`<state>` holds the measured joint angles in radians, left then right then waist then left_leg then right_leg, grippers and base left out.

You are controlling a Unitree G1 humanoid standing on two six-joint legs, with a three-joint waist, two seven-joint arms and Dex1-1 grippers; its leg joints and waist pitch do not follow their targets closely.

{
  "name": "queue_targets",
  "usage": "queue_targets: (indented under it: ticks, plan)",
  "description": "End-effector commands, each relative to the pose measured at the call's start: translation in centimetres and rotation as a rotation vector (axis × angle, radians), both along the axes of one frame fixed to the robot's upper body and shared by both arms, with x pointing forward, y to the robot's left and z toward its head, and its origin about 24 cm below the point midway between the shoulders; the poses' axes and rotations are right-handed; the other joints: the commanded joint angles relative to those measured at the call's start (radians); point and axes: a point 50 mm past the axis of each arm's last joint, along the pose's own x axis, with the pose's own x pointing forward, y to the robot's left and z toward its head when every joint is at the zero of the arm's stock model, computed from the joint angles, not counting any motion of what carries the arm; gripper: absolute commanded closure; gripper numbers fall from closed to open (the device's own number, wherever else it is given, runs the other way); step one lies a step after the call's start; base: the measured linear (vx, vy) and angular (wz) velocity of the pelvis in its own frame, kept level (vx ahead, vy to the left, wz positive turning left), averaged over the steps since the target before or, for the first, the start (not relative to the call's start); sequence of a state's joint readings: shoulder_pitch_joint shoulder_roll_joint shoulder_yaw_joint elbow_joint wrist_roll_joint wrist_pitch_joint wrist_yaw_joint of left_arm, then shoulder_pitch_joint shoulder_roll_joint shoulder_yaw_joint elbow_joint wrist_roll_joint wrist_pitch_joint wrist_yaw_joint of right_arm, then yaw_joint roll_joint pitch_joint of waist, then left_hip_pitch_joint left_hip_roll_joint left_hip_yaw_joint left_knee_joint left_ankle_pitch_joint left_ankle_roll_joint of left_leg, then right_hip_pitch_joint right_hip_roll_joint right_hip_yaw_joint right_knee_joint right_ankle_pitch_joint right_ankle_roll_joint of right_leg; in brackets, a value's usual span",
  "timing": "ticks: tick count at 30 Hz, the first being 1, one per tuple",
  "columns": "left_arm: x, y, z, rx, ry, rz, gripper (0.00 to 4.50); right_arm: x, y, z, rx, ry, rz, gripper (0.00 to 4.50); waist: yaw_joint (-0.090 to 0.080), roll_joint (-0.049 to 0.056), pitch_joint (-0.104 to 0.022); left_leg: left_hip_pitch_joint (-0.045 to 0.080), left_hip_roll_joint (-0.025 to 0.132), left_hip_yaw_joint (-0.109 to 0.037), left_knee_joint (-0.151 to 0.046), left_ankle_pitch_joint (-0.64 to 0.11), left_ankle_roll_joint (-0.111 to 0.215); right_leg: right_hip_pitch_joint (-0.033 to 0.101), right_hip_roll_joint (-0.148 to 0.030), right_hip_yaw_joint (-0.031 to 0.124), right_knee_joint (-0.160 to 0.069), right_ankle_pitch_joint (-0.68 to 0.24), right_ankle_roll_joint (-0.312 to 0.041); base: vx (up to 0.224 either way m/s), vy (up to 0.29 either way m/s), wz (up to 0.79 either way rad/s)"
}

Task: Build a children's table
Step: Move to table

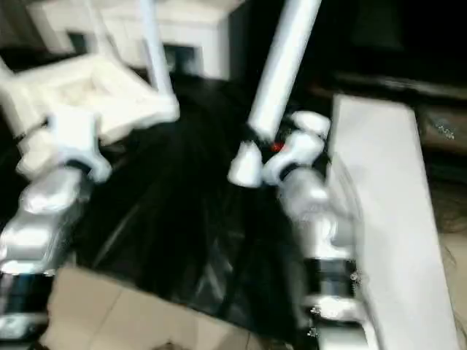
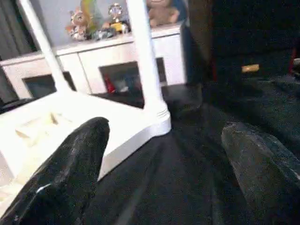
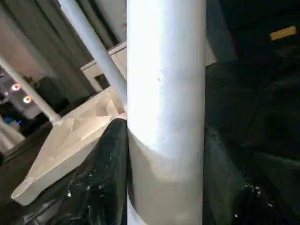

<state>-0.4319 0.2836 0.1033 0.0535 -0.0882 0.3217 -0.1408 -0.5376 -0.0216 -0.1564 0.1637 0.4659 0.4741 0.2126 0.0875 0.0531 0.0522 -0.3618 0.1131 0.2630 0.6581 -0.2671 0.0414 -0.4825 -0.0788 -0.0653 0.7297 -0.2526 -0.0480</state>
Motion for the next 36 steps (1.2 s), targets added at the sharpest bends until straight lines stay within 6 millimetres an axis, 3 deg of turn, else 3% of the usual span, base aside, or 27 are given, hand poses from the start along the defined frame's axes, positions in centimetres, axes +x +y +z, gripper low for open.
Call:
queue_targets:
  ticks: [1,2,3,4,6,8,9,10,11,12,14,16,17,18,19,20,21,23,24,27,29,30,31,32,33,35,36]
  plan:
    - [0.0,-0.3,0.2,0.0,0.0,0.004,0.16,0.0,-1.3,0.1,-0.024,-0.017,-0.055,2.7,-0.009,-0.054,-0.085,0.088,0.081,0.02,-0.058,-0.107,-0.03,0.029,-0.1,0.073,-0.13,-0.029,-0.099,-0.036,0.179,-0.45]
    - [0.0,-0.3,0.2,0.0,0.0,0.004,0.16,0.0,-1.3,0.1,-0.024,-0.017,-0.055,2.7,-0.009,-0.054,-0.085,0.088,0.081,0.02,-0.058,-0.107,-0.03,0.029,-0.1,0.073,-0.13,-0.029,-0.099,-0.036,0.179,-0.45]
    - [-0.2,-0.1,0.1,0.003,0.002,0.015,0.16,0.0,-1.2,0.1,-0.029,-0.014,-0.054,2.7,0.051,-0.062,-0.083,-0.049,0.023,-0.126,0.121,-0.248,-0.078,0.144,-0.254,0.304,-0.243,-0.27,-0.164,-0.026,0.204,-0.59]
    - [-0.3,0.1,0.0,0.004,0.005,0.02,0.16,0.0,-1.2,0.1,-0.03,-0.013,-0.054,2.7,0.023,-0.067,-0.076,-0.108,0.001,-0.198,0.127,-0.13,-0.124,0.193,-0.197,0.271,-0.204,-0.294,-0.189,-0.039,0.239,-0.78]
    - [-0.4,0.3,0.0,0.009,0.007,0.033,0.16,0.0,-1.1,0.1,-0.031,-0.013,-0.052,2.7,0.022,-0.049,-0.079,-0.072,-0.027,-0.22,0.125,-0.116,-0.142,0.152,-0.11,0.291,-0.24,-0.312,-0.232,-0.056,0.247,-0.71]
    - [-0.7,0.3,-0.2,0.003,0.013,0.033,0.16,0.1,-1.0,0.0,-0.043,-0.014,-0.048,2.7,0.0,-0.042,-0.07,-0.039,-0.036,-0.217,0.045,-0.067,-0.112,0.123,-0.018,0.281,-0.258,-0.411,-0.154,-0.107,0.314,-0.52]
    - [-0.8,0.2,-0.4,0.002,0.016,0.032,0.16,0.1,-1.0,-0.1,-0.052,-0.015,-0.047,2.7,-0.022,0.003,-0.058,0.025,-0.005,-0.208,-0.069,-0.125,-0.059,0.05,0.062,0.235,-0.237,-0.46,-0.043,-0.122,0.357,-0.54]
    - [-1.1,0.1,-0.6,0.0,0.023,0.029,0.16,0.1,-1.0,-0.1,-0.071,-0.02,-0.06,2.7,-0.076,0.03,-0.055,0.039,0.073,-0.204,-0.156,-0.349,0.044,-0.01,0.081,0.094,-0.068,-0.374,-0.012,-0.131,0.379,-0.58]
    - [-1.1,0.1,-0.6,-0.001,0.024,0.029,0.16,0.1,-1.0,-0.1,-0.072,-0.02,-0.061,2.7,-0.08,0.033,-0.063,0.028,0.099,-0.194,-0.175,-0.408,0.068,0.003,0.053,0.045,0.024,-0.278,-0.016,-0.131,0.379,-0.58]
    - [-1.2,0.1,-0.7,-0.004,0.027,0.029,0.16,0.1,-1.0,-0.1,-0.077,-0.023,-0.063,2.7,-0.073,0.042,-0.05,0.045,0.125,-0.16,-0.187,-0.381,0.107,-0.007,0.022,-0.018,0.04,-0.161,-0.059,-0.134,0.355,-0.5]
    - [-1.5,0.1,-1.4,-0.027,0.046,0.038,0.16,0.1,-1.1,-0.3,-0.112,-0.033,-0.065,2.7,-0.087,0.02,-0.051,0.069,0.082,-0.196,-0.184,-0.275,0.256,0.03,0.016,-0.075,0.017,-0.061,-0.025,-0.128,0.306,-0.26]
    - [-2.0,0.2,-2.4,-0.046,0.069,0.054,0.16,-0.1,-1.1,-1.1,-0.16,-0.014,-0.069,2.7,-0.089,-0.013,-0.069,0.091,0.061,-0.198,-0.17,-0.139,0.185,0.063,-0.053,-0.03,-0.068,-0.026,-0.006,-0.091,0.242,-0.22]
    - [-2.2,0.2,-3.1,-0.038,0.075,0.059,0.16,-0.2,-1.2,-1.8,-0.201,0.003,-0.079,2.7,-0.04,-0.053,-0.094,-0.081,0.042,-0.198,0.06,-0.17,0.034,0.232,-0.387,0.181,-0.206,0.023,-0.07,-0.085,0.23,-0.27]
    - [-2.3,0.2,-3.1,-0.039,0.076,0.06,0.16,-0.2,-1.2,-1.8,-0.202,0.004,-0.08,2.7,-0.042,-0.035,-0.09,-0.129,0.045,-0.275,0.174,-0.149,-0.106,0.215,-0.408,0.192,-0.213,0.126,-0.074,-0.077,0.222,-0.34]
    - [-2.6,0.2,-4.0,-0.068,0.084,0.074,0.16,-0.6,-1.4,-2.8,-0.256,0.031,-0.076,2.7,-0.04,-0.039,-0.068,-0.123,0.021,-0.264,0.155,-0.127,-0.208,0.2,-0.299,0.091,-0.219,0.14,-0.096,-0.061,0.248,-0.36]
    - [-2.7,0.2,-4.1,-0.076,0.085,0.077,0.16,-0.7,-1.4,-3.0,-0.273,0.034,-0.072,2.7,-0.04,-0.039,-0.068,-0.123,0.021,-0.264,0.155,-0.127,-0.208,0.2,-0.299,0.091,-0.219,0.14,-0.096,-0.061,0.248,-0.36]
    - [-3.0,0.2,-4.5,-0.086,0.079,0.082,0.16,-1.0,-1.5,-3.5,-0.332,0.037,-0.066,2.7,-0.023,-0.034,-0.077,-0.077,0.011,-0.224,0.033,0.042,-0.149,0.196,-0.176,0.008,-0.226,0.008,-0.207,-0.074,0.311,-0.24]
    - [-3.6,0.4,-5.5,-0.077,0.084,0.094,0.16,-1.4,-1.5,-4.1,-0.371,0.03,-0.071,2.7,-0.036,0.029,-0.077,-0.024,0.029,-0.205,-0.121,0.174,0.122,0.157,-0.033,-0.027,-0.188,-0.162,-0.175,-0.067,0.339,0.0]
    - [-3.9,0.4,-5.8,-0.071,0.082,0.099,0.16,-1.5,-1.5,-4.2,-0.372,0.028,-0.073,2.7,-0.096,0.053,-0.079,0.067,0.075,-0.218,-0.133,0.126,0.31,0.076,0.046,-0.051,-0.057,-0.186,-0.097,-0.048,0.335,0.04]
    - [-4.8,0.7,-6.6,-0.079,0.078,0.116,0.16,-1.9,-1.6,-4.2,-0.371,-0.009,-0.1,2.7,-0.088,0.028,-0.065,0.066,0.146,-0.23,-0.141,0.198,0.496,0.028,0.006,-0.037,0.021,-0.134,0.021,-0.058,0.285,-0.01]
    - [-5.3,0.4,-6.2,-0.09,0.05,0.101,0.16,-2.2,-1.6,-3.7,-0.391,-0.095,-0.137,2.7,-0.062,-0.044,-0.072,0.047,0.141,-0.209,-0.124,0.133,0.413,0.05,-0.065,0.028,-0.05,-0.068,0.076,-0.093,0.192,-0.08]
    - [-5.3,0.4,-6.2,-0.091,0.049,0.101,0.16,-2.2,-1.6,-3.7,-0.392,-0.098,-0.139,2.7,0.018,-0.085,-0.094,-0.085,0.026,-0.159,0.078,-0.083,0.172,0.139,-0.251,0.202,-0.178,0.082,0.155,-0.11,0.207,0.1]
    - [-5.2,0.2,-5.8,-0.1,0.026,0.096,0.16,-2.3,-1.6,-3.3,-0.4,-0.134,-0.159,2.7,0.003,-0.066,-0.071,-0.138,0.042,-0.235,0.165,-0.142,0.025,0.154,-0.333,0.227,-0.198,0.036,0.11,-0.116,0.235,-0.03]
    - [-5.1,0.0,-5.4,-0.103,0.006,0.088,0.16,-2.3,-1.5,-3.1,-0.428,-0.163,-0.172,2.7,0.01,-0.055,-0.058,-0.127,0.03,-0.251,0.163,-0.147,-0.123,0.144,-0.278,0.169,-0.207,-0.093,0.043,-0.116,0.235,-0.03]
    - [-5.0,-0.1,-5.1,-0.098,-0.007,0.08,0.16,-2.4,-1.3,-3.1,-0.443,-0.181,-0.161,2.7,0.008,-0.059,-0.057,-0.112,0.03,-0.249,0.143,-0.15,-0.141,0.152,-0.251,0.157,-0.214,-0.146,-0.025,-0.133,0.247,-0.25]
    - [-5.0,-0.4,-5.2,-0.08,-0.009,0.065,0.16,-2.6,-0.7,-3.2,-0.41,-0.185,-0.103,2.7,0.009,-0.024,-0.06,-0.067,0.047,-0.232,0.004,-0.042,-0.042,0.165,-0.159,0.103,-0.221,-0.271,-0.174,-0.138,0.31,-0.04]
    - [-5.0,-0.4,-5.2,-0.08,-0.009,0.065,0.16,-2.6,-0.7,-3.2,-0.41,-0.185,-0.103,2.7,-0.018,0.009,-0.058,0.004,0.048,-0.21,-0.099,-0.093,0.116,0.109,-0.03,0.035,-0.176,-0.314,-0.152,-0.125,0.338,0.15]
